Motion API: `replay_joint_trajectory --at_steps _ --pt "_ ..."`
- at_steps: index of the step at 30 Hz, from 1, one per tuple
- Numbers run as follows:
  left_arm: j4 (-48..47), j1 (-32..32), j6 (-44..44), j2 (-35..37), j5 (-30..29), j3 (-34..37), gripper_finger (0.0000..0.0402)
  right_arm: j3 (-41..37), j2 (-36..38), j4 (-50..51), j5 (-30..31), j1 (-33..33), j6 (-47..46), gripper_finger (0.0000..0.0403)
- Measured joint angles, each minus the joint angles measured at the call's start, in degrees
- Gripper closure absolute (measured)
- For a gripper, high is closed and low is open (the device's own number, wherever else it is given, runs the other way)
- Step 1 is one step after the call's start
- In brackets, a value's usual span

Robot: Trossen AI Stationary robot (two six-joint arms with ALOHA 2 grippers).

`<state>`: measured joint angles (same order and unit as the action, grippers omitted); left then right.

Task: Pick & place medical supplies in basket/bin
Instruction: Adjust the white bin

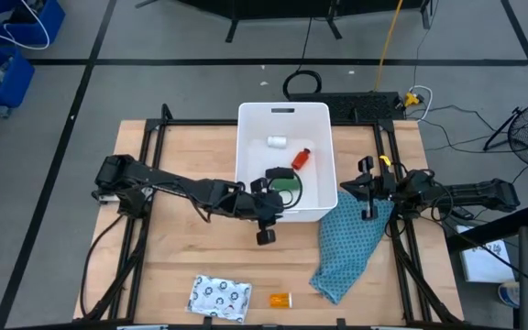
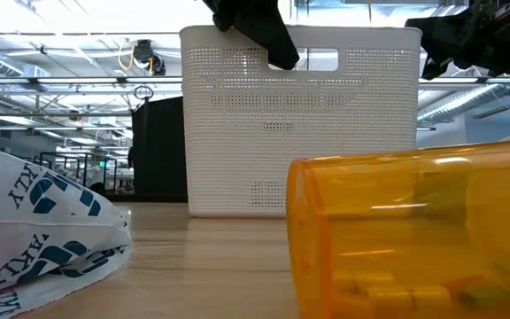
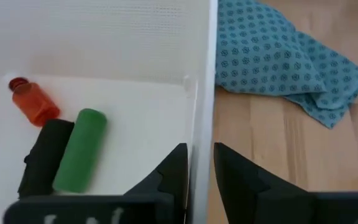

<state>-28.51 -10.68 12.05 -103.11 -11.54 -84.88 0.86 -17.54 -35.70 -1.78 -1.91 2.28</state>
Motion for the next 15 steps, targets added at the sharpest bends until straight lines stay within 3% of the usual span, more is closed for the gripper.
replay_joint_trajectory --at_steps 3,6,15 --pt "0.8 -0.1 -1.3 0.1 0.6 0.1 0.0307 0.0 0.0 0.0 0.0 0.0 0.0 0.0403" --pt "1.2 -0.2 -2.5 0.0 1.2 0.1 0.0269 0.0 0.0 0.0 0.0 0.0 0.1 0.0403" --pt "-2.1 -0.3 -4.6 -0.2 1.2 -2.4 0.0093 0.0 0.0 0.0 0.0 0.0 0.1 0.0403"
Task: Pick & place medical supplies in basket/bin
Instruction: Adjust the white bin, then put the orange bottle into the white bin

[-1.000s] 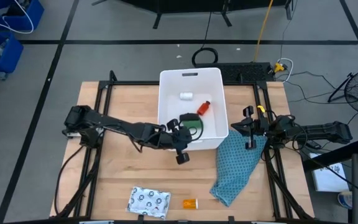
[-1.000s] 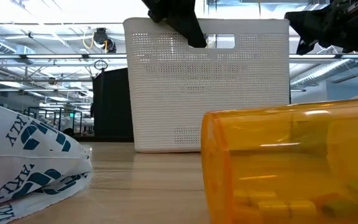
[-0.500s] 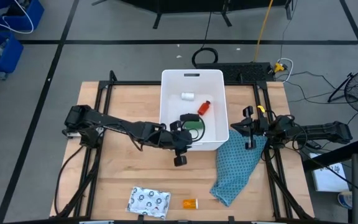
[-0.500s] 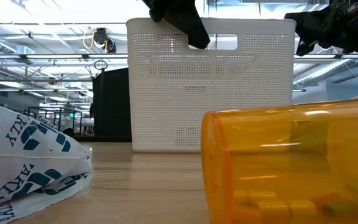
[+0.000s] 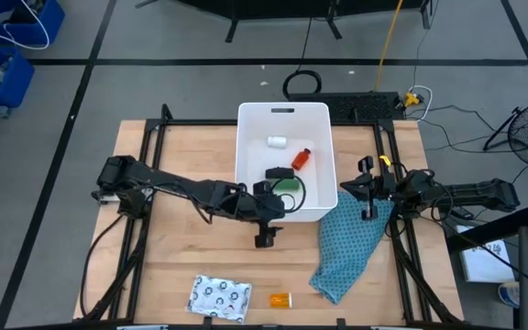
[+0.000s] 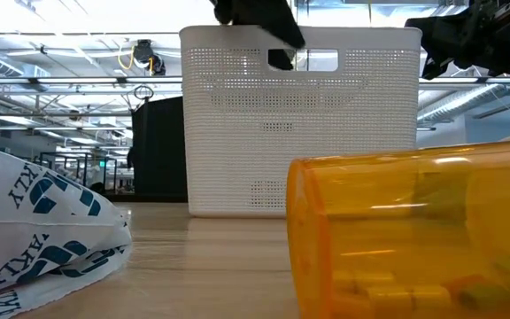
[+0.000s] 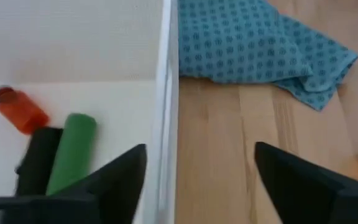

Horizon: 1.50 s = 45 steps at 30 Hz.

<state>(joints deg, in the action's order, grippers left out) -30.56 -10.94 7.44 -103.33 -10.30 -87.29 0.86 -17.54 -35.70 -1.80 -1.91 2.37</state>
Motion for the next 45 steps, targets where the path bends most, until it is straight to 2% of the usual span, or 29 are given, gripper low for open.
replay_joint_trajectory --at_steps 6,12,14,17,19,22,25,27,28,30,33,36,39,42,45 --pt "-6.9 0.0 -2.8 0.1 -2.9 -7.8 0.0018 0.0 0.0 0.0 0.0 0.0 0.0 0.0403" --pt "-22.8 -1.0 -3.4 0.2 -3.9 -20.6 0.0005 0.0 0.0 1.3 0.0 0.0 -0.1 0.0403" --pt "-29.5 -3.3 -3.3 0.3 -8.3 -25.0 0.001 0.0 0.0 1.7 0.0 0.0 -0.1 0.0403" --pt "-37.2 -8.2 -4.7 0.4 -17.1 -29.0 0.0048 0.0 0.0 1.7 0.0 0.0 -0.2 0.0403" --pt "-41.5 -11.4 -4.4 0.4 -21.3 -30.4 0.0093 0.0 0.0 1.7 0.0 0.0 -0.2 0.0403" --pt "-44.1 -15.5 -3.9 2.3 -23.8 -29.8 0.0187 0.0 0.0 1.7 0.0 0.0 -0.2 0.0403" --pt "-44.9 -19.1 -2.4 4.4 -24.4 -27.2 0.0301 0.0 0.0 1.7 0.0 0.0 -0.2 0.0403" --pt "-45.0 -20.8 0.1 6.2 -25.9 -23.5 0.037 0.0 0.0 1.7 0.0 0.0 -0.2 0.0403" --pt "-44.5 -21.5 2.2 7.9 -27.7 -21.1 0.0383 0.0 0.0 1.6 0.0 0.0 -0.2 0.0403" --pt "-42.7 -23.3 7.0 12.5 -31.3 -14.6 0.0384 0.0 0.0 1.5 0.0 0.0 -0.2 0.0403" --pt "-31.0 -26.0 11.2 20.2 -36.2 -1.0 0.0387 0.0 0.0 1.5 0.0 0.0 -0.2 0.0403" --pt "-13.1 -27.7 9.2 27.8 -36.1 15.9 0.0398 0.0 0.0 1.4 0.0 0.0 -0.2 0.0403" --pt "9.8 -27.8 3.8 34.4 -35.6 32.7 0.0396 0.0 0.0 1.2 0.0 0.0 -0.2 0.0403" --pt "32.2 -27.0 -3.4 37.7 -33.7 48.0 0.0399 0.0 0.0 1.2 0.0 0.0 -0.2 0.0403" --pt "53.6 -25.1 -9.8 39.0 -32.8 59.9 0.0399 0.0 0.0 1.2 0.0 0.0 -0.2 0.0403"
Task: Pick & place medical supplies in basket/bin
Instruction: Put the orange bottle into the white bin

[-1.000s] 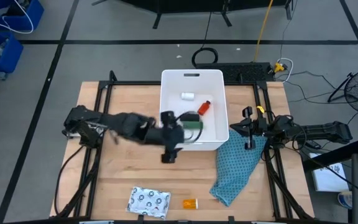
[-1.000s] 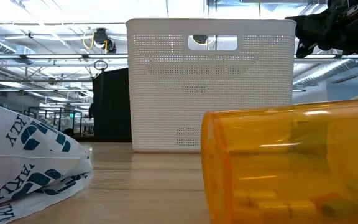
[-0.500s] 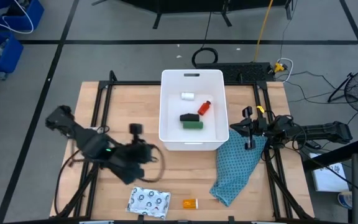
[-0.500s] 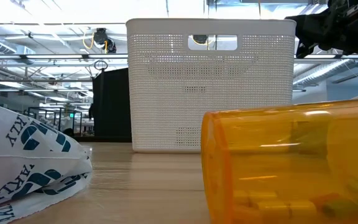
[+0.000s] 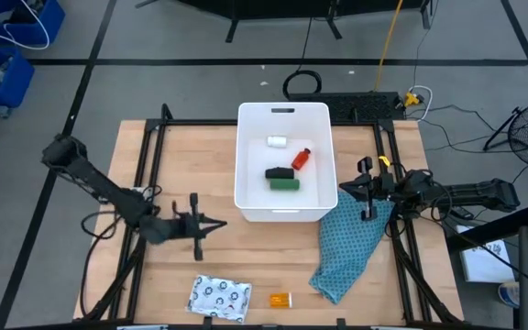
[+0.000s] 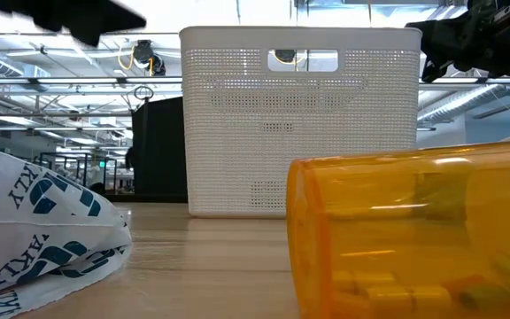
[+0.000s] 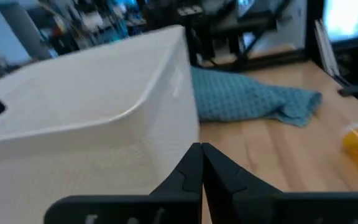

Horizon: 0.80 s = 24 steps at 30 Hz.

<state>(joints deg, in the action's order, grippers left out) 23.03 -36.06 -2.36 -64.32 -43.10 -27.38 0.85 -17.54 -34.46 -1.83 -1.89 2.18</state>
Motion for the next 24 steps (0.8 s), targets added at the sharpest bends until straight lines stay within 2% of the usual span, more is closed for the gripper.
replay_joint_trajectory --at_steps 2,6,11,15,18,24 --pt "9.4 1.8 -2.2 0.0 1.9 6.0 0.0399 0.0 0.0 0.0 0.0 0.0 0.1 0.0403" --pt "18.1 5.7 -2.0 0.0 4.4 13.6 0.04 0.0 0.0 -0.1 0.0 0.0 1.3 0.0403" --pt "20.8 9.2 -1.2 0.0 7.2 17.1 0.0398 0.0 0.0 -1.6 0.0 0.0 4.2 0.0403" --pt "20.6 11.1 -2.1 0.0 7.0 17.6 0.0385 1.2 0.0 -2.7 0.1 0.0 6.5 0.0403" --pt "20.6 12.0 -3.2 0.0 6.9 17.6 0.0376 4.9 0.0 3.7 0.2 0.2 8.0 0.0403" --pt "20.8 12.4 -5.7 0.0 6.9 17.6 0.037 22.2 -1.7 20.6 4.5 3.3 12.5 0.0403"
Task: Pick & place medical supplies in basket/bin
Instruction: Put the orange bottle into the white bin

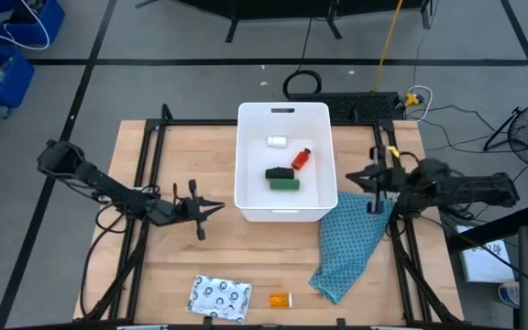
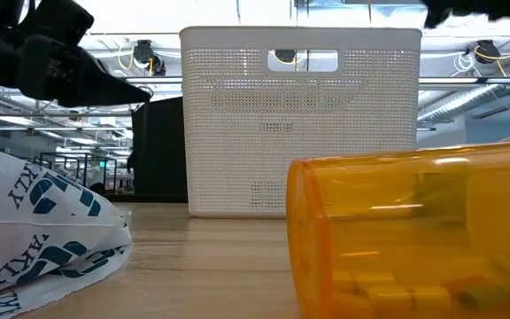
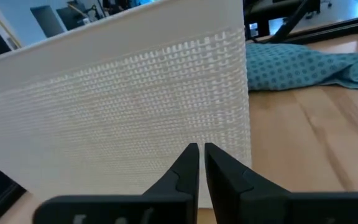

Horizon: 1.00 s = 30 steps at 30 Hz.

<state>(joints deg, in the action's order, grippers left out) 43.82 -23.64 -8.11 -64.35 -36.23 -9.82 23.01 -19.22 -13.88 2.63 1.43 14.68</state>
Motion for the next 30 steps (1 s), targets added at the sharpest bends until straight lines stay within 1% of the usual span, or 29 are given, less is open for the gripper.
replay_joint_trajectory --at_steps 1,6,8,10,12,15,19,21,23,26,30 --pt "0.1 0.0 -0.6 0.0 0.0 0.0 0.0371 2.8 -0.9 3.1 0.4 0.9 0.6 0.0403" --pt "0.1 0.0 -2.1 0.0 -0.2 0.0 0.0379 16.5 -7.2 11.5 0.8 5.8 1.3 0.0403" --pt "0.1 0.0 -2.0 0.0 -0.1 0.0 0.0385 20.8 -11.0 14.5 3.8 8.2 1.1 0.0403" --pt "0.0 0.0 -1.9 0.0 0.0 0.0 0.0391 24.2 -15.3 18.3 8.2 10.8 1.1 0.0399" --pt "0.0 0.0 -2.0 0.0 0.0 0.0 0.0397 27.7 -20.0 20.7 13.5 13.8 1.1 0.0386" --pt "-0.1 0.0 -2.1 0.0 -0.2 0.0 0.0396 32.3 -27.1 24.6 21.4 19.2 1.2 0.0351" --pt "-0.1 0.0 -2.2 0.0 -0.3 0.0 0.0378 37.9 -36.0 29.6 34.9 28.3 1.4 0.0283" --pt "-0.1 0.0 -2.2 0.0 -0.3 0.0 0.037 39.7 -39.6 30.9 40.1 33.0 0.6 0.0248" --pt "-0.1 0.0 -2.2 0.0 -0.3 0.0 0.0363 40.1 -42.8 30.2 43.4 37.3 -1.4 0.0214" --pt "-0.1 0.0 -2.2 0.0 -0.3 0.0 0.0357 40.1 -47.6 28.3 47.1 41.9 -6.2 0.0171" --pt "-0.2 0.0 -2.2 0.0 -0.3 0.0 0.0355 40.1 -53.6 26.4 48.9 45.7 -12.4 0.0136"
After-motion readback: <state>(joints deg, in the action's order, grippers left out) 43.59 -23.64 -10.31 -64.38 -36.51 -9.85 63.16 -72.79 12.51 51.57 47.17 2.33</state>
